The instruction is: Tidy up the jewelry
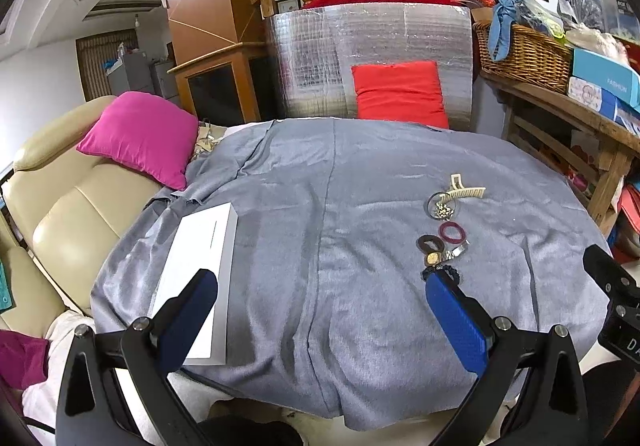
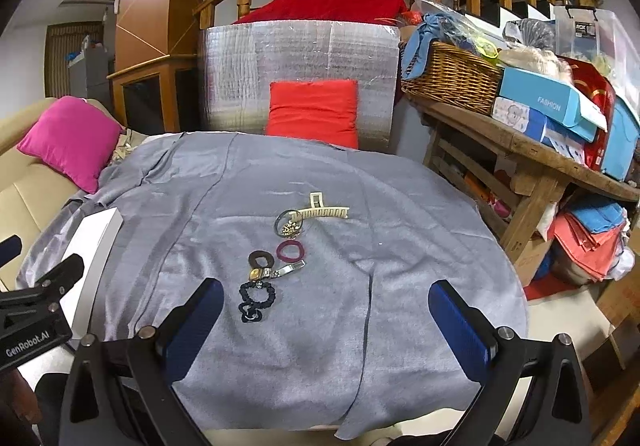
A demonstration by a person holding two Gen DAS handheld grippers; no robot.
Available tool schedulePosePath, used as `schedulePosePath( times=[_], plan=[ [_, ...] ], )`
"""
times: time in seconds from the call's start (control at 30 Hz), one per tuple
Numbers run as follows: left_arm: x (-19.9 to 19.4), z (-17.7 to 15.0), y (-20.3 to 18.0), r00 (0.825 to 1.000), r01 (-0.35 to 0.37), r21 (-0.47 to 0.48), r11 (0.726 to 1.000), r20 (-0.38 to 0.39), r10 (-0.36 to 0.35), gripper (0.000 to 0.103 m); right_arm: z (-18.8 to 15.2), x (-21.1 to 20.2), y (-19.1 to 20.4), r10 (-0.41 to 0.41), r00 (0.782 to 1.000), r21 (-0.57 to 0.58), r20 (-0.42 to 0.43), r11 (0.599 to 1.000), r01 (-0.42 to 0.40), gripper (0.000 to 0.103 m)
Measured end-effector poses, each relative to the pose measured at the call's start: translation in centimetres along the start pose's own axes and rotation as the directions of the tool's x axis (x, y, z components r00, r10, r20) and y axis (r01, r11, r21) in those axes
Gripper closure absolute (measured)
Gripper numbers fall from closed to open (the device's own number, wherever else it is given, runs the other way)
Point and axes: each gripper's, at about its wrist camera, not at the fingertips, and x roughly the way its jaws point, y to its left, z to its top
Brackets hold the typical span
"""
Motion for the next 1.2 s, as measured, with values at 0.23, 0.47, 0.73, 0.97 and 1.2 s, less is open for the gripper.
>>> schedulePosePath(
  times=[0.23,0.47,0.73,0.97,1.2],
  plan=[
    [0.9,0.8,0.1,1.000,-0.005,-0.010,1.000,0.012,0.005,0.000,0.1,0.4,-0.2,-0.004,1.000,0.003,-0.001,1.000,0.004,0.000],
    [1.8,1.5,0.2,1.000,-0.002,-0.034,0.999,0.015,0.003,0.000,0.2,1.4,-0.4,-0.004,1.000,0.009,-0.008,1.000,0.004,0.000],
    [2.7,1.6,0.0,1.000,0.002,-0.047,0.999,0.017,-0.001,0.000,0.2,2.6,-0.5,-0.004,1.000,0.010,-0.020,1.000,0.004,0.000],
    [3.9,1.7,-0.1,1.000,0.015,-0.060,0.998,0.014,-0.014,0.000,0.2,3.4,-0.3,-0.004,1.000,0.004,-0.029,1.000,0.004,0.000],
    [7.2,1.4,0.1,0.997,0.072,-0.093,0.993,0.016,-0.071,0.000,0.4,5.1,-0.5,0.004,0.999,0.008,-0.046,1.000,-0.003,0.000]
  ],
)
